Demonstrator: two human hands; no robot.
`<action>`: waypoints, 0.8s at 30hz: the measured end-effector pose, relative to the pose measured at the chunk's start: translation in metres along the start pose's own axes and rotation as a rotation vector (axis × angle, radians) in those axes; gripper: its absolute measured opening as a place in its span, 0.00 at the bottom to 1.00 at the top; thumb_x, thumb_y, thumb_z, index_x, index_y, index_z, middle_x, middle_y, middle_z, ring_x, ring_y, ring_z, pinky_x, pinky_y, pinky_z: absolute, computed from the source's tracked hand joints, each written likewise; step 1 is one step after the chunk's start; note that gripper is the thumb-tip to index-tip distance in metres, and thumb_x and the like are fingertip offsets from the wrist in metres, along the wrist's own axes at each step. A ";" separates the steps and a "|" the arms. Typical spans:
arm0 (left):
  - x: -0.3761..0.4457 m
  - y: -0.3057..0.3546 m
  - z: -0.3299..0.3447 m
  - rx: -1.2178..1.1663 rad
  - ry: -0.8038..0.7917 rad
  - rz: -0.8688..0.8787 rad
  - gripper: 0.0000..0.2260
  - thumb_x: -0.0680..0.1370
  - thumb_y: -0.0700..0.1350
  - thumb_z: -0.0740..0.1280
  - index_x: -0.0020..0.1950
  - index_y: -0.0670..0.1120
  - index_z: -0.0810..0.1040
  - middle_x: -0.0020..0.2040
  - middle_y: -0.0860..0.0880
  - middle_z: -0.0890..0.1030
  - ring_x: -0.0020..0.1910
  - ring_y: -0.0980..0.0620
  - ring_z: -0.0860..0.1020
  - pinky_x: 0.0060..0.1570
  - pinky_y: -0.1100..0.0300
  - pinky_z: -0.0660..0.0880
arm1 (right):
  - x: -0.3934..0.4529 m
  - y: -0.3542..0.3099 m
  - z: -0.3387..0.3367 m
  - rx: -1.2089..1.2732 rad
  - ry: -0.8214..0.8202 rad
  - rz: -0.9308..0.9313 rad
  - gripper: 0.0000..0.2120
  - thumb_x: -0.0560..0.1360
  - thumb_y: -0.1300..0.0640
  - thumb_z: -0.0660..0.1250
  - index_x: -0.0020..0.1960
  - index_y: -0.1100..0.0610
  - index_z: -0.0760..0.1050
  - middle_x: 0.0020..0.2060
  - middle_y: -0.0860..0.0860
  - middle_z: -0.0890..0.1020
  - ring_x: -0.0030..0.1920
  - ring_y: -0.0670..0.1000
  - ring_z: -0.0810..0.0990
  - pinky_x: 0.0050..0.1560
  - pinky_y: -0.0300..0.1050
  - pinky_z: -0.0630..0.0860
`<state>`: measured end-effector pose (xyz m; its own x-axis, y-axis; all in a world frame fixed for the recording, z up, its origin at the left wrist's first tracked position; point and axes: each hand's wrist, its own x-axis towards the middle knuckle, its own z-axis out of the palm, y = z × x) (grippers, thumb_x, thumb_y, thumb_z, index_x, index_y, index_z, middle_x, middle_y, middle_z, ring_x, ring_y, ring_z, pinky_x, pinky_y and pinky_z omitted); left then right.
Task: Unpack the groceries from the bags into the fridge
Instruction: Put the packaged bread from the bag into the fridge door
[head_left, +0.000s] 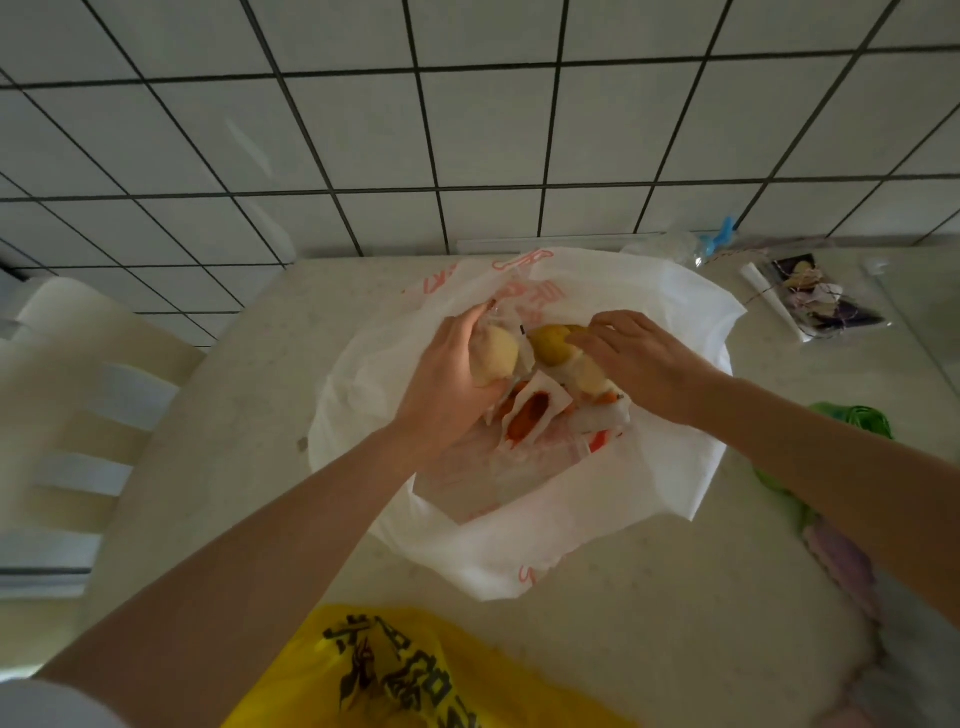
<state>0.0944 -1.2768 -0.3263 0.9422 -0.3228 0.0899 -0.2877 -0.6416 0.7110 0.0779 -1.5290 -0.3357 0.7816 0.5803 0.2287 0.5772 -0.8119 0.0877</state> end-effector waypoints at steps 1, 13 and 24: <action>-0.004 0.001 -0.003 0.005 0.013 -0.009 0.38 0.70 0.51 0.76 0.75 0.46 0.61 0.68 0.49 0.70 0.66 0.53 0.69 0.60 0.66 0.65 | 0.001 -0.001 -0.002 0.024 0.005 0.013 0.21 0.64 0.73 0.72 0.56 0.62 0.79 0.49 0.58 0.82 0.53 0.60 0.80 0.56 0.50 0.75; -0.074 0.024 -0.062 -0.076 0.217 -0.129 0.40 0.66 0.50 0.78 0.73 0.42 0.65 0.58 0.50 0.70 0.57 0.54 0.72 0.56 0.66 0.68 | 0.003 -0.062 -0.081 0.593 0.073 0.462 0.16 0.70 0.56 0.74 0.55 0.56 0.74 0.57 0.49 0.77 0.51 0.47 0.76 0.48 0.29 0.67; -0.222 0.026 -0.116 -0.310 0.441 -0.294 0.37 0.62 0.49 0.80 0.67 0.50 0.67 0.63 0.49 0.68 0.58 0.51 0.74 0.56 0.50 0.78 | -0.020 -0.215 -0.142 0.950 0.174 0.704 0.22 0.71 0.52 0.73 0.60 0.53 0.68 0.50 0.42 0.75 0.52 0.49 0.77 0.53 0.48 0.75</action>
<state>-0.1021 -1.1407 -0.2469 0.9759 0.1980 0.0920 -0.0035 -0.4068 0.9135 -0.0952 -1.3746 -0.2215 0.9961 -0.0491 0.0733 0.0359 -0.5335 -0.8450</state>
